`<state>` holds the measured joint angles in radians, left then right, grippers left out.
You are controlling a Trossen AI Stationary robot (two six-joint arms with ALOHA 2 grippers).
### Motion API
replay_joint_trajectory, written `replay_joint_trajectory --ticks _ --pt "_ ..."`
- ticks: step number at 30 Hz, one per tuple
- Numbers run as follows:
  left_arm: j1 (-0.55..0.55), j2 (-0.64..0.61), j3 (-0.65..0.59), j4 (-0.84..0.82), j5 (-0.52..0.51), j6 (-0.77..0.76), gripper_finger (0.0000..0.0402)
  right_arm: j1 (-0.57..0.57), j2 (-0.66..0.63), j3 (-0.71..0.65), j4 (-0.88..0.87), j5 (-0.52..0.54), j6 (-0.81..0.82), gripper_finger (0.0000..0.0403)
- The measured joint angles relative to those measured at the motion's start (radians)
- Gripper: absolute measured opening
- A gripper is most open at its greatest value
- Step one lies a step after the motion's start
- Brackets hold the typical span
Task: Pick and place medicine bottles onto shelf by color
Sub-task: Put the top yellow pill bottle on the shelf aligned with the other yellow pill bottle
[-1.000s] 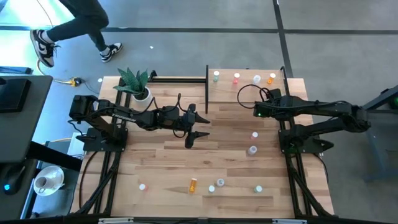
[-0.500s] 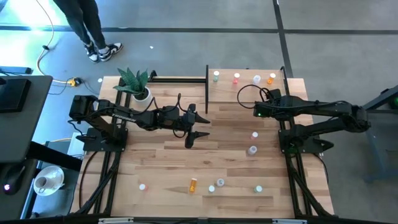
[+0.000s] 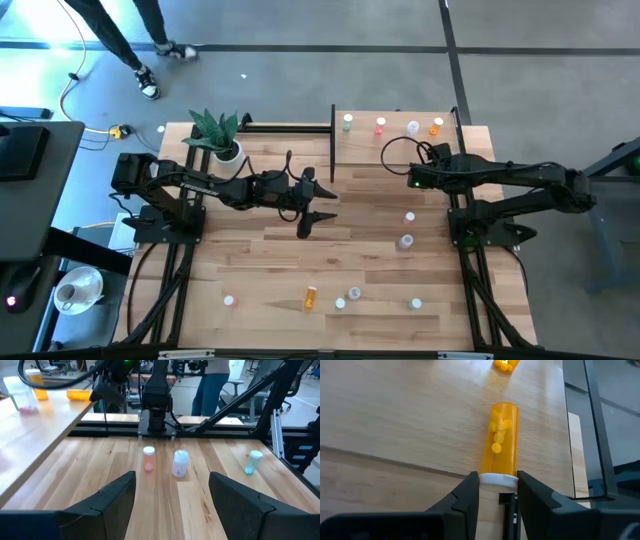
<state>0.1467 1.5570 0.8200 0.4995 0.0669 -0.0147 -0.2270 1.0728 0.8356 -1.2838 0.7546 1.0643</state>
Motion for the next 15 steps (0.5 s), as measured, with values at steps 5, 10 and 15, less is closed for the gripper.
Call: replay_joint_trajectory --ticks 5,10,15 --pt "0.001 0.000 0.000 -0.041 0.000 -0.034 0.0241 0.067 -0.001 0.000 0.001 -0.036 -0.034 0.0099" --pt "0.001 0.000 0.000 -0.054 0.000 -0.048 0.0241 0.187 -0.001 0.000 0.028 -0.101 -0.034 0.0099" --pt "0.001 0.000 0.000 -0.055 0.000 -0.071 0.0241 0.300 -0.001 0.000 0.082 -0.118 -0.045 0.0099"
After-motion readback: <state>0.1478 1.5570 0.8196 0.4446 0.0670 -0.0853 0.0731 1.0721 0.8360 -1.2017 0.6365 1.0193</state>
